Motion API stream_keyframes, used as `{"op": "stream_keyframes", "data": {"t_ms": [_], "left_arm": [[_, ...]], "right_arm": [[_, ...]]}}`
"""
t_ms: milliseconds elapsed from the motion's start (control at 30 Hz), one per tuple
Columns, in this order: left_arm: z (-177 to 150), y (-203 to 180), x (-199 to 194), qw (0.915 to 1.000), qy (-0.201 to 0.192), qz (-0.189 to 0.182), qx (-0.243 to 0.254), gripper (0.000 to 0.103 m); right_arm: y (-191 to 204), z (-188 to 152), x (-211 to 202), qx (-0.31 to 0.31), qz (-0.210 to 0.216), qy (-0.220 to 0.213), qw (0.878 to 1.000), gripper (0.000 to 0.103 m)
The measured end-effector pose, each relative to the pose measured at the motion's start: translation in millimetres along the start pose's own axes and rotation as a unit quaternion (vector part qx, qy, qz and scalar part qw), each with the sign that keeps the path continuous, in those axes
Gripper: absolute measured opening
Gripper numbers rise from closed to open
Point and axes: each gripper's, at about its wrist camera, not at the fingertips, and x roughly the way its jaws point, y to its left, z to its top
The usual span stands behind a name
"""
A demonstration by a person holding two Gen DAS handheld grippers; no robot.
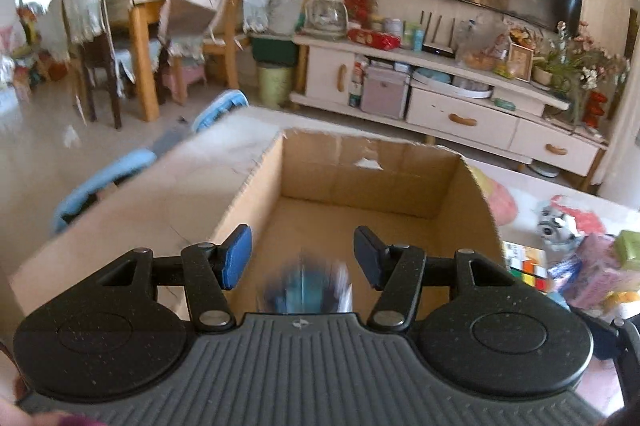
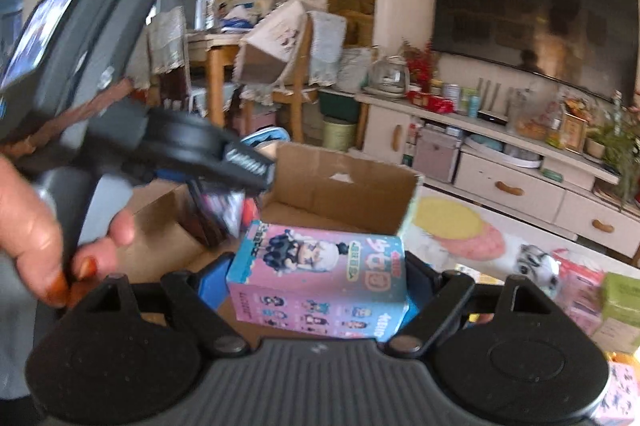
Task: Organize rigid objects
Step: 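Carry the magic cube into the cardboard box and open the left gripper, then grasp the pink ribbon-print box with the right gripper while the left gripper returns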
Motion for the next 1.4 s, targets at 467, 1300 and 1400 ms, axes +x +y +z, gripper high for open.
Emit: {"op": "stream_keyframes", "data": {"t_ms": [467, 1300, 1400], "left_arm": [[-7.7, -6.7, -7.1, 0.9999, -0.013, -0.005, 0.003, 0.099], [-19.5, -7.1, -21.4, 0.9933, -0.029, -0.098, 0.055, 0.103], [-21.0, -7.9, -23.3, 0.9920, -0.031, -0.109, 0.054, 0.103]], "right_arm": [[-4.8, -16.7, -22.9, 0.027, -0.016, -0.010, 0.999, 0.094], [-59.0, -50.1, -63.0, 0.083, -0.141, -0.019, 0.986, 0.095], [-67.5, -55.4, -67.7, 0.093, -0.151, -0.019, 0.984, 0.095]]}}
